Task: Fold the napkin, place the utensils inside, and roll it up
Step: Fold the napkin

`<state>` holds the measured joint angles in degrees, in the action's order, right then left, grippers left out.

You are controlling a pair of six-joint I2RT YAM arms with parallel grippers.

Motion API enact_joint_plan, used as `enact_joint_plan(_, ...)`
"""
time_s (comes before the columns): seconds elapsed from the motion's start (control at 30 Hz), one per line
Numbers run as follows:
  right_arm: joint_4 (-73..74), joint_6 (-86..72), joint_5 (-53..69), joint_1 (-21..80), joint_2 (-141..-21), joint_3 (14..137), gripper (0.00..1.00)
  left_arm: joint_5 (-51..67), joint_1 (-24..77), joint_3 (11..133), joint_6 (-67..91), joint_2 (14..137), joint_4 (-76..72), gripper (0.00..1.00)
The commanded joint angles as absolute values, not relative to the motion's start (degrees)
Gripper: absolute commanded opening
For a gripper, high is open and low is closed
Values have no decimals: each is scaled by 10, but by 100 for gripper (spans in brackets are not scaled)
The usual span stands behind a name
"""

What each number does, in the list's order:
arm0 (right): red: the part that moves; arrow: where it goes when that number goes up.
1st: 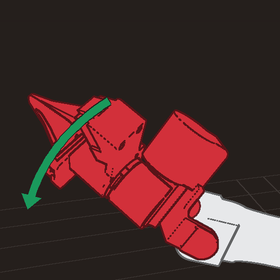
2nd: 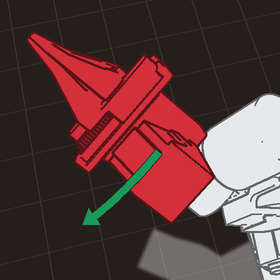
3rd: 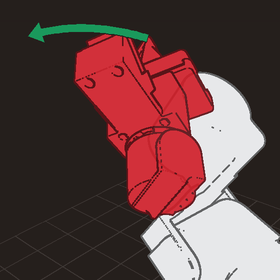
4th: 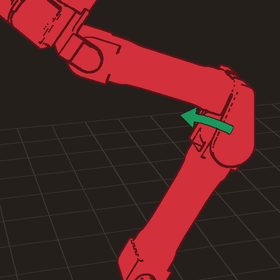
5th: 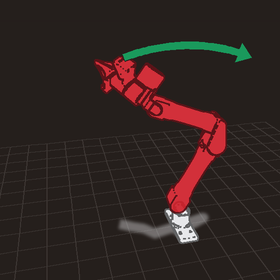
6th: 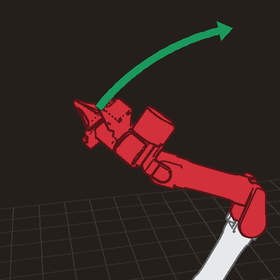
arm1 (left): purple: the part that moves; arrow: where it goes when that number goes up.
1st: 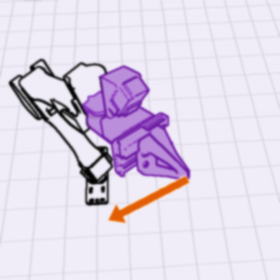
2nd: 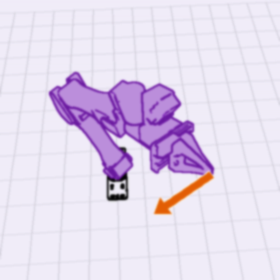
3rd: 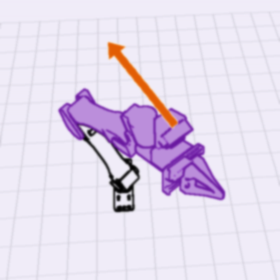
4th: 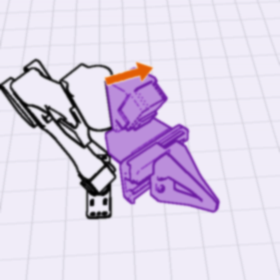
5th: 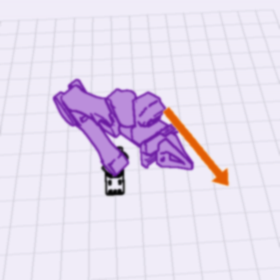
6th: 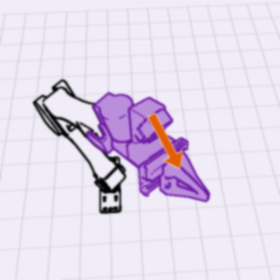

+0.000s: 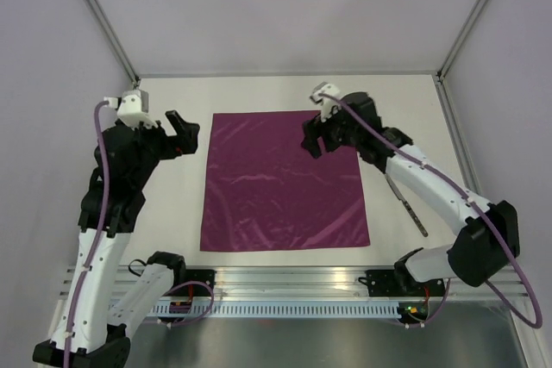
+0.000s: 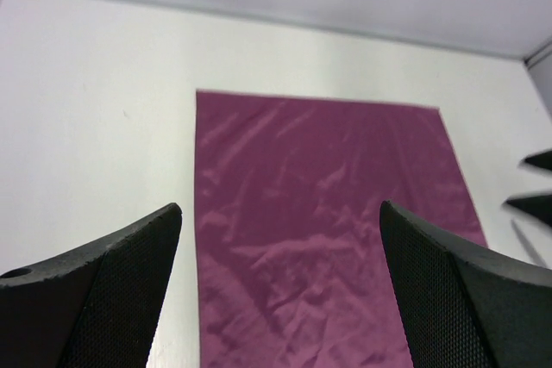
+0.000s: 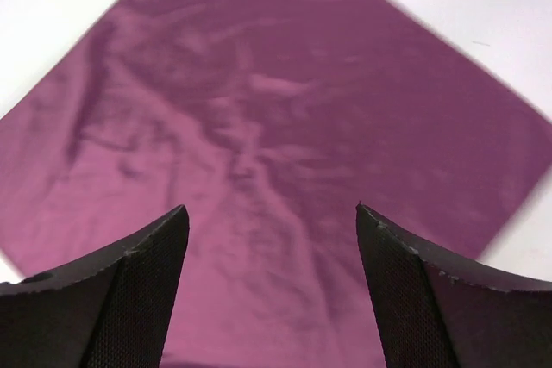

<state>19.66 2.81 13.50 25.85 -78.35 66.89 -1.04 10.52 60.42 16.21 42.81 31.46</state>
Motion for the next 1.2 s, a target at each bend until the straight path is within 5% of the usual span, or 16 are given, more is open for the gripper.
enact_joint_plan(0.0, 172, 42, 84, 380, -822, 671, 83, -25, 106, 704, 178, 446, 331, 100)
enact_joint_plan(0.4, 106, 37, 21, 680, -1030, 758, 66, -62, 107, 862, 189, 482, 425, 100)
enact_joint_plan(0.77, 82, 4, 18, 759, -1170, 853, 48, -83, 106, 889, 190, 481, 449, 100)
enact_joint_plan(1.17, 62, -20, 4, 785, -1246, 903, 46, -91, 106, 892, 181, 484, 461, 100)
